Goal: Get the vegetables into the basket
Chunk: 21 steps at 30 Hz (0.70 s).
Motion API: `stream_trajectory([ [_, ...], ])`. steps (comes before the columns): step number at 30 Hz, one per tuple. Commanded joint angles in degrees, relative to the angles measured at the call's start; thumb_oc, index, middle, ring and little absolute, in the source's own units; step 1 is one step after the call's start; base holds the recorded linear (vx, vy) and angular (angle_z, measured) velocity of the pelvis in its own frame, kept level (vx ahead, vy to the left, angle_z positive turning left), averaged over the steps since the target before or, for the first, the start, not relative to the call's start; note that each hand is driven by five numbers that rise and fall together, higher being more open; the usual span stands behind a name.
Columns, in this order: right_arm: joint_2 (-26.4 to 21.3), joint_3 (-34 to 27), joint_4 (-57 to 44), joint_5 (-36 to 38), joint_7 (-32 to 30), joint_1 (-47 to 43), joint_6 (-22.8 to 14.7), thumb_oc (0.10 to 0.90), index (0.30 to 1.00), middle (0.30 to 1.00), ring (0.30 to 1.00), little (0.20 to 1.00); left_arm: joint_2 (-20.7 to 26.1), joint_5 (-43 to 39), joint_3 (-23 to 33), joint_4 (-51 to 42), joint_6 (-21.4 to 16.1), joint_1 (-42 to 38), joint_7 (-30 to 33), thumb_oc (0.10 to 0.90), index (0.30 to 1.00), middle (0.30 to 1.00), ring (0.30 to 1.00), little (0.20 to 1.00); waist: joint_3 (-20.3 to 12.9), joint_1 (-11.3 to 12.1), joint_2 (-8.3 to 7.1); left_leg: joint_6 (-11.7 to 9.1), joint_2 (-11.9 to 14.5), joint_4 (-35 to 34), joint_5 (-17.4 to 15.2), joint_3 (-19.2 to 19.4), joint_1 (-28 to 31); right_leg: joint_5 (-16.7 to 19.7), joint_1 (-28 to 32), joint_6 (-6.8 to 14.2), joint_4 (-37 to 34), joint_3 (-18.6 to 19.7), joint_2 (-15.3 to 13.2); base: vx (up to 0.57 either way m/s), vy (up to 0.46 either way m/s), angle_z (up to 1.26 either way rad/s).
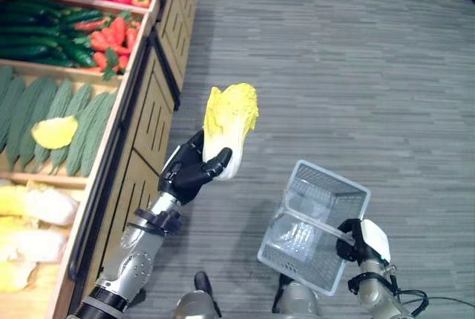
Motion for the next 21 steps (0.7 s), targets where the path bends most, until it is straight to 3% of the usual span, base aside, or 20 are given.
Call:
stream_trajectory([
  [1, -6.4, -0.9, -5.3, -1.8, -3.1, 1.0, -1.5, 0.400, 0.300, 0.300, 0.300, 0.300, -2.3, -1.1, 1.2, -7.4, -4.1, -2.6, -3.7, 0.400, 0.300, 0.300, 0.300, 0.300, -4.1, -1.9, -1.03, -2.4, 1.6, 8.3, -6.1, -1.2, -2.6, -5.3, 1.7, -0.5, 1.6, 3.0, -0.6, 0.09, -0.284, -0.18],
  [3, -7.4, -0.7, -6.3, -2.5, -3.0, 1.5, -1.8, 0.400, 0.300, 0.300, 0.300, 0.300, -2.8, -1.3, 0.7, -7.2, -4.0, -2.9, -3.6, 0.400, 0.300, 0.300, 0.300, 0.300, -3.9, -2.3, -0.58, -3.6, 2.7, 11.3, -3.8, -2.4, -3.7, -5.4, 2.5, -1.5, 0.3, 3.5, 0.5, 0.05, -0.240, -0.29],
  [4, -8.5, -0.6, -6.8, -2.6, -2.7, 1.2, -2.1, 0.400, 0.300, 0.300, 0.300, 0.300, -3.2, -1.2, 0.5, -7.2, -4.3, -3.2, -3.4, 0.400, 0.300, 0.300, 0.300, 0.300, -3.2, -2.1, -0.40, -4.1, 2.3, 12.9, -3.5, -6.1, -4.1, -5.5, 3.2, -1.9, -0.3, 4.7, 0.9, 0.04, -0.130, -0.25],
  [5, -9.2, -0.8, -5.8, -1.8, -2.8, 0.7, -2.2, 0.400, 0.300, 0.300, 0.300, 0.300, -3.8, -1.2, -0.3, -7.2, -4.4, -4.1, -2.9, 0.400, 0.300, 0.300, 0.300, 0.300, -3.1, -1.2, -0.37, -4.4, -0.1, 8.6, -3.5, -12.9, -5.2, -5.3, 3.1, -1.4, -0.7, 6.0, 0.7, 0.05, -0.062, -0.32],
  [7, -9.6, -1.1, -6.0, -1.4, -2.9, 0.6, -2.5, 0.400, 0.300, 0.300, 0.300, 0.300, -3.6, -1.4, -0.5, -7.0, -4.5, -4.0, -3.1, 0.400, 0.300, 0.300, 0.300, 0.300, -3.2, -1.1, -0.48, -4.2, -0.6, 5.6, -4.4, -14.0, -6.5, -5.3, 3.1, -0.9, -0.7, 6.5, 0.3, 0.06, 0.032, -0.29],
  [9, -9.8, -1.7, -6.0, -0.7, -2.7, 0.6, -2.9, 0.400, 0.300, 0.300, 0.300, 0.300, -3.4, -2.0, -0.8, -7.0, -4.5, -4.0, -3.4, 0.400, 0.300, 0.300, 0.300, 0.300, -3.3, -1.1, -0.52, -3.9, -0.3, 6.4, -4.5, -12.9, -7.7, -5.5, 3.0, -0.4, 0.1, 6.8, -0.6, 0.05, 0.064, -0.11],
  [15, -10.6, -1.9, -4.1, 0.2, -2.0, -0.3, -4.0, 0.400, 0.300, 0.300, 0.300, 0.300, -2.3, -2.7, -1.1, -7.6, -4.3, -2.6, -3.8, 0.400, 0.300, 0.300, 0.300, 0.300, -4.8, -0.7, -0.16, -1.7, -2.3, -0.1, -5.0, -9.8, -1.7, -3.7, 3.4, 1.0, -0.5, 8.8, -1.3, 0.07, 0.122, -0.33],
  [21, -13.3, -2.7, 0.0, 0.9, -1.9, -1.9, -4.0, 0.400, 0.300, 0.300, 0.300, 0.300, -1.0, -2.8, -1.5, -7.6, -4.3, -2.1, -4.2, 0.400, 0.300, 0.300, 0.300, 0.300, -5.7, 0.3, -0.30, -1.1, -3.5, -4.3, -4.2, -8.5, 1.0, -2.0, 4.5, 2.3, -2.9, 9.0, -2.1, 0.01, 0.085, -0.05],
])
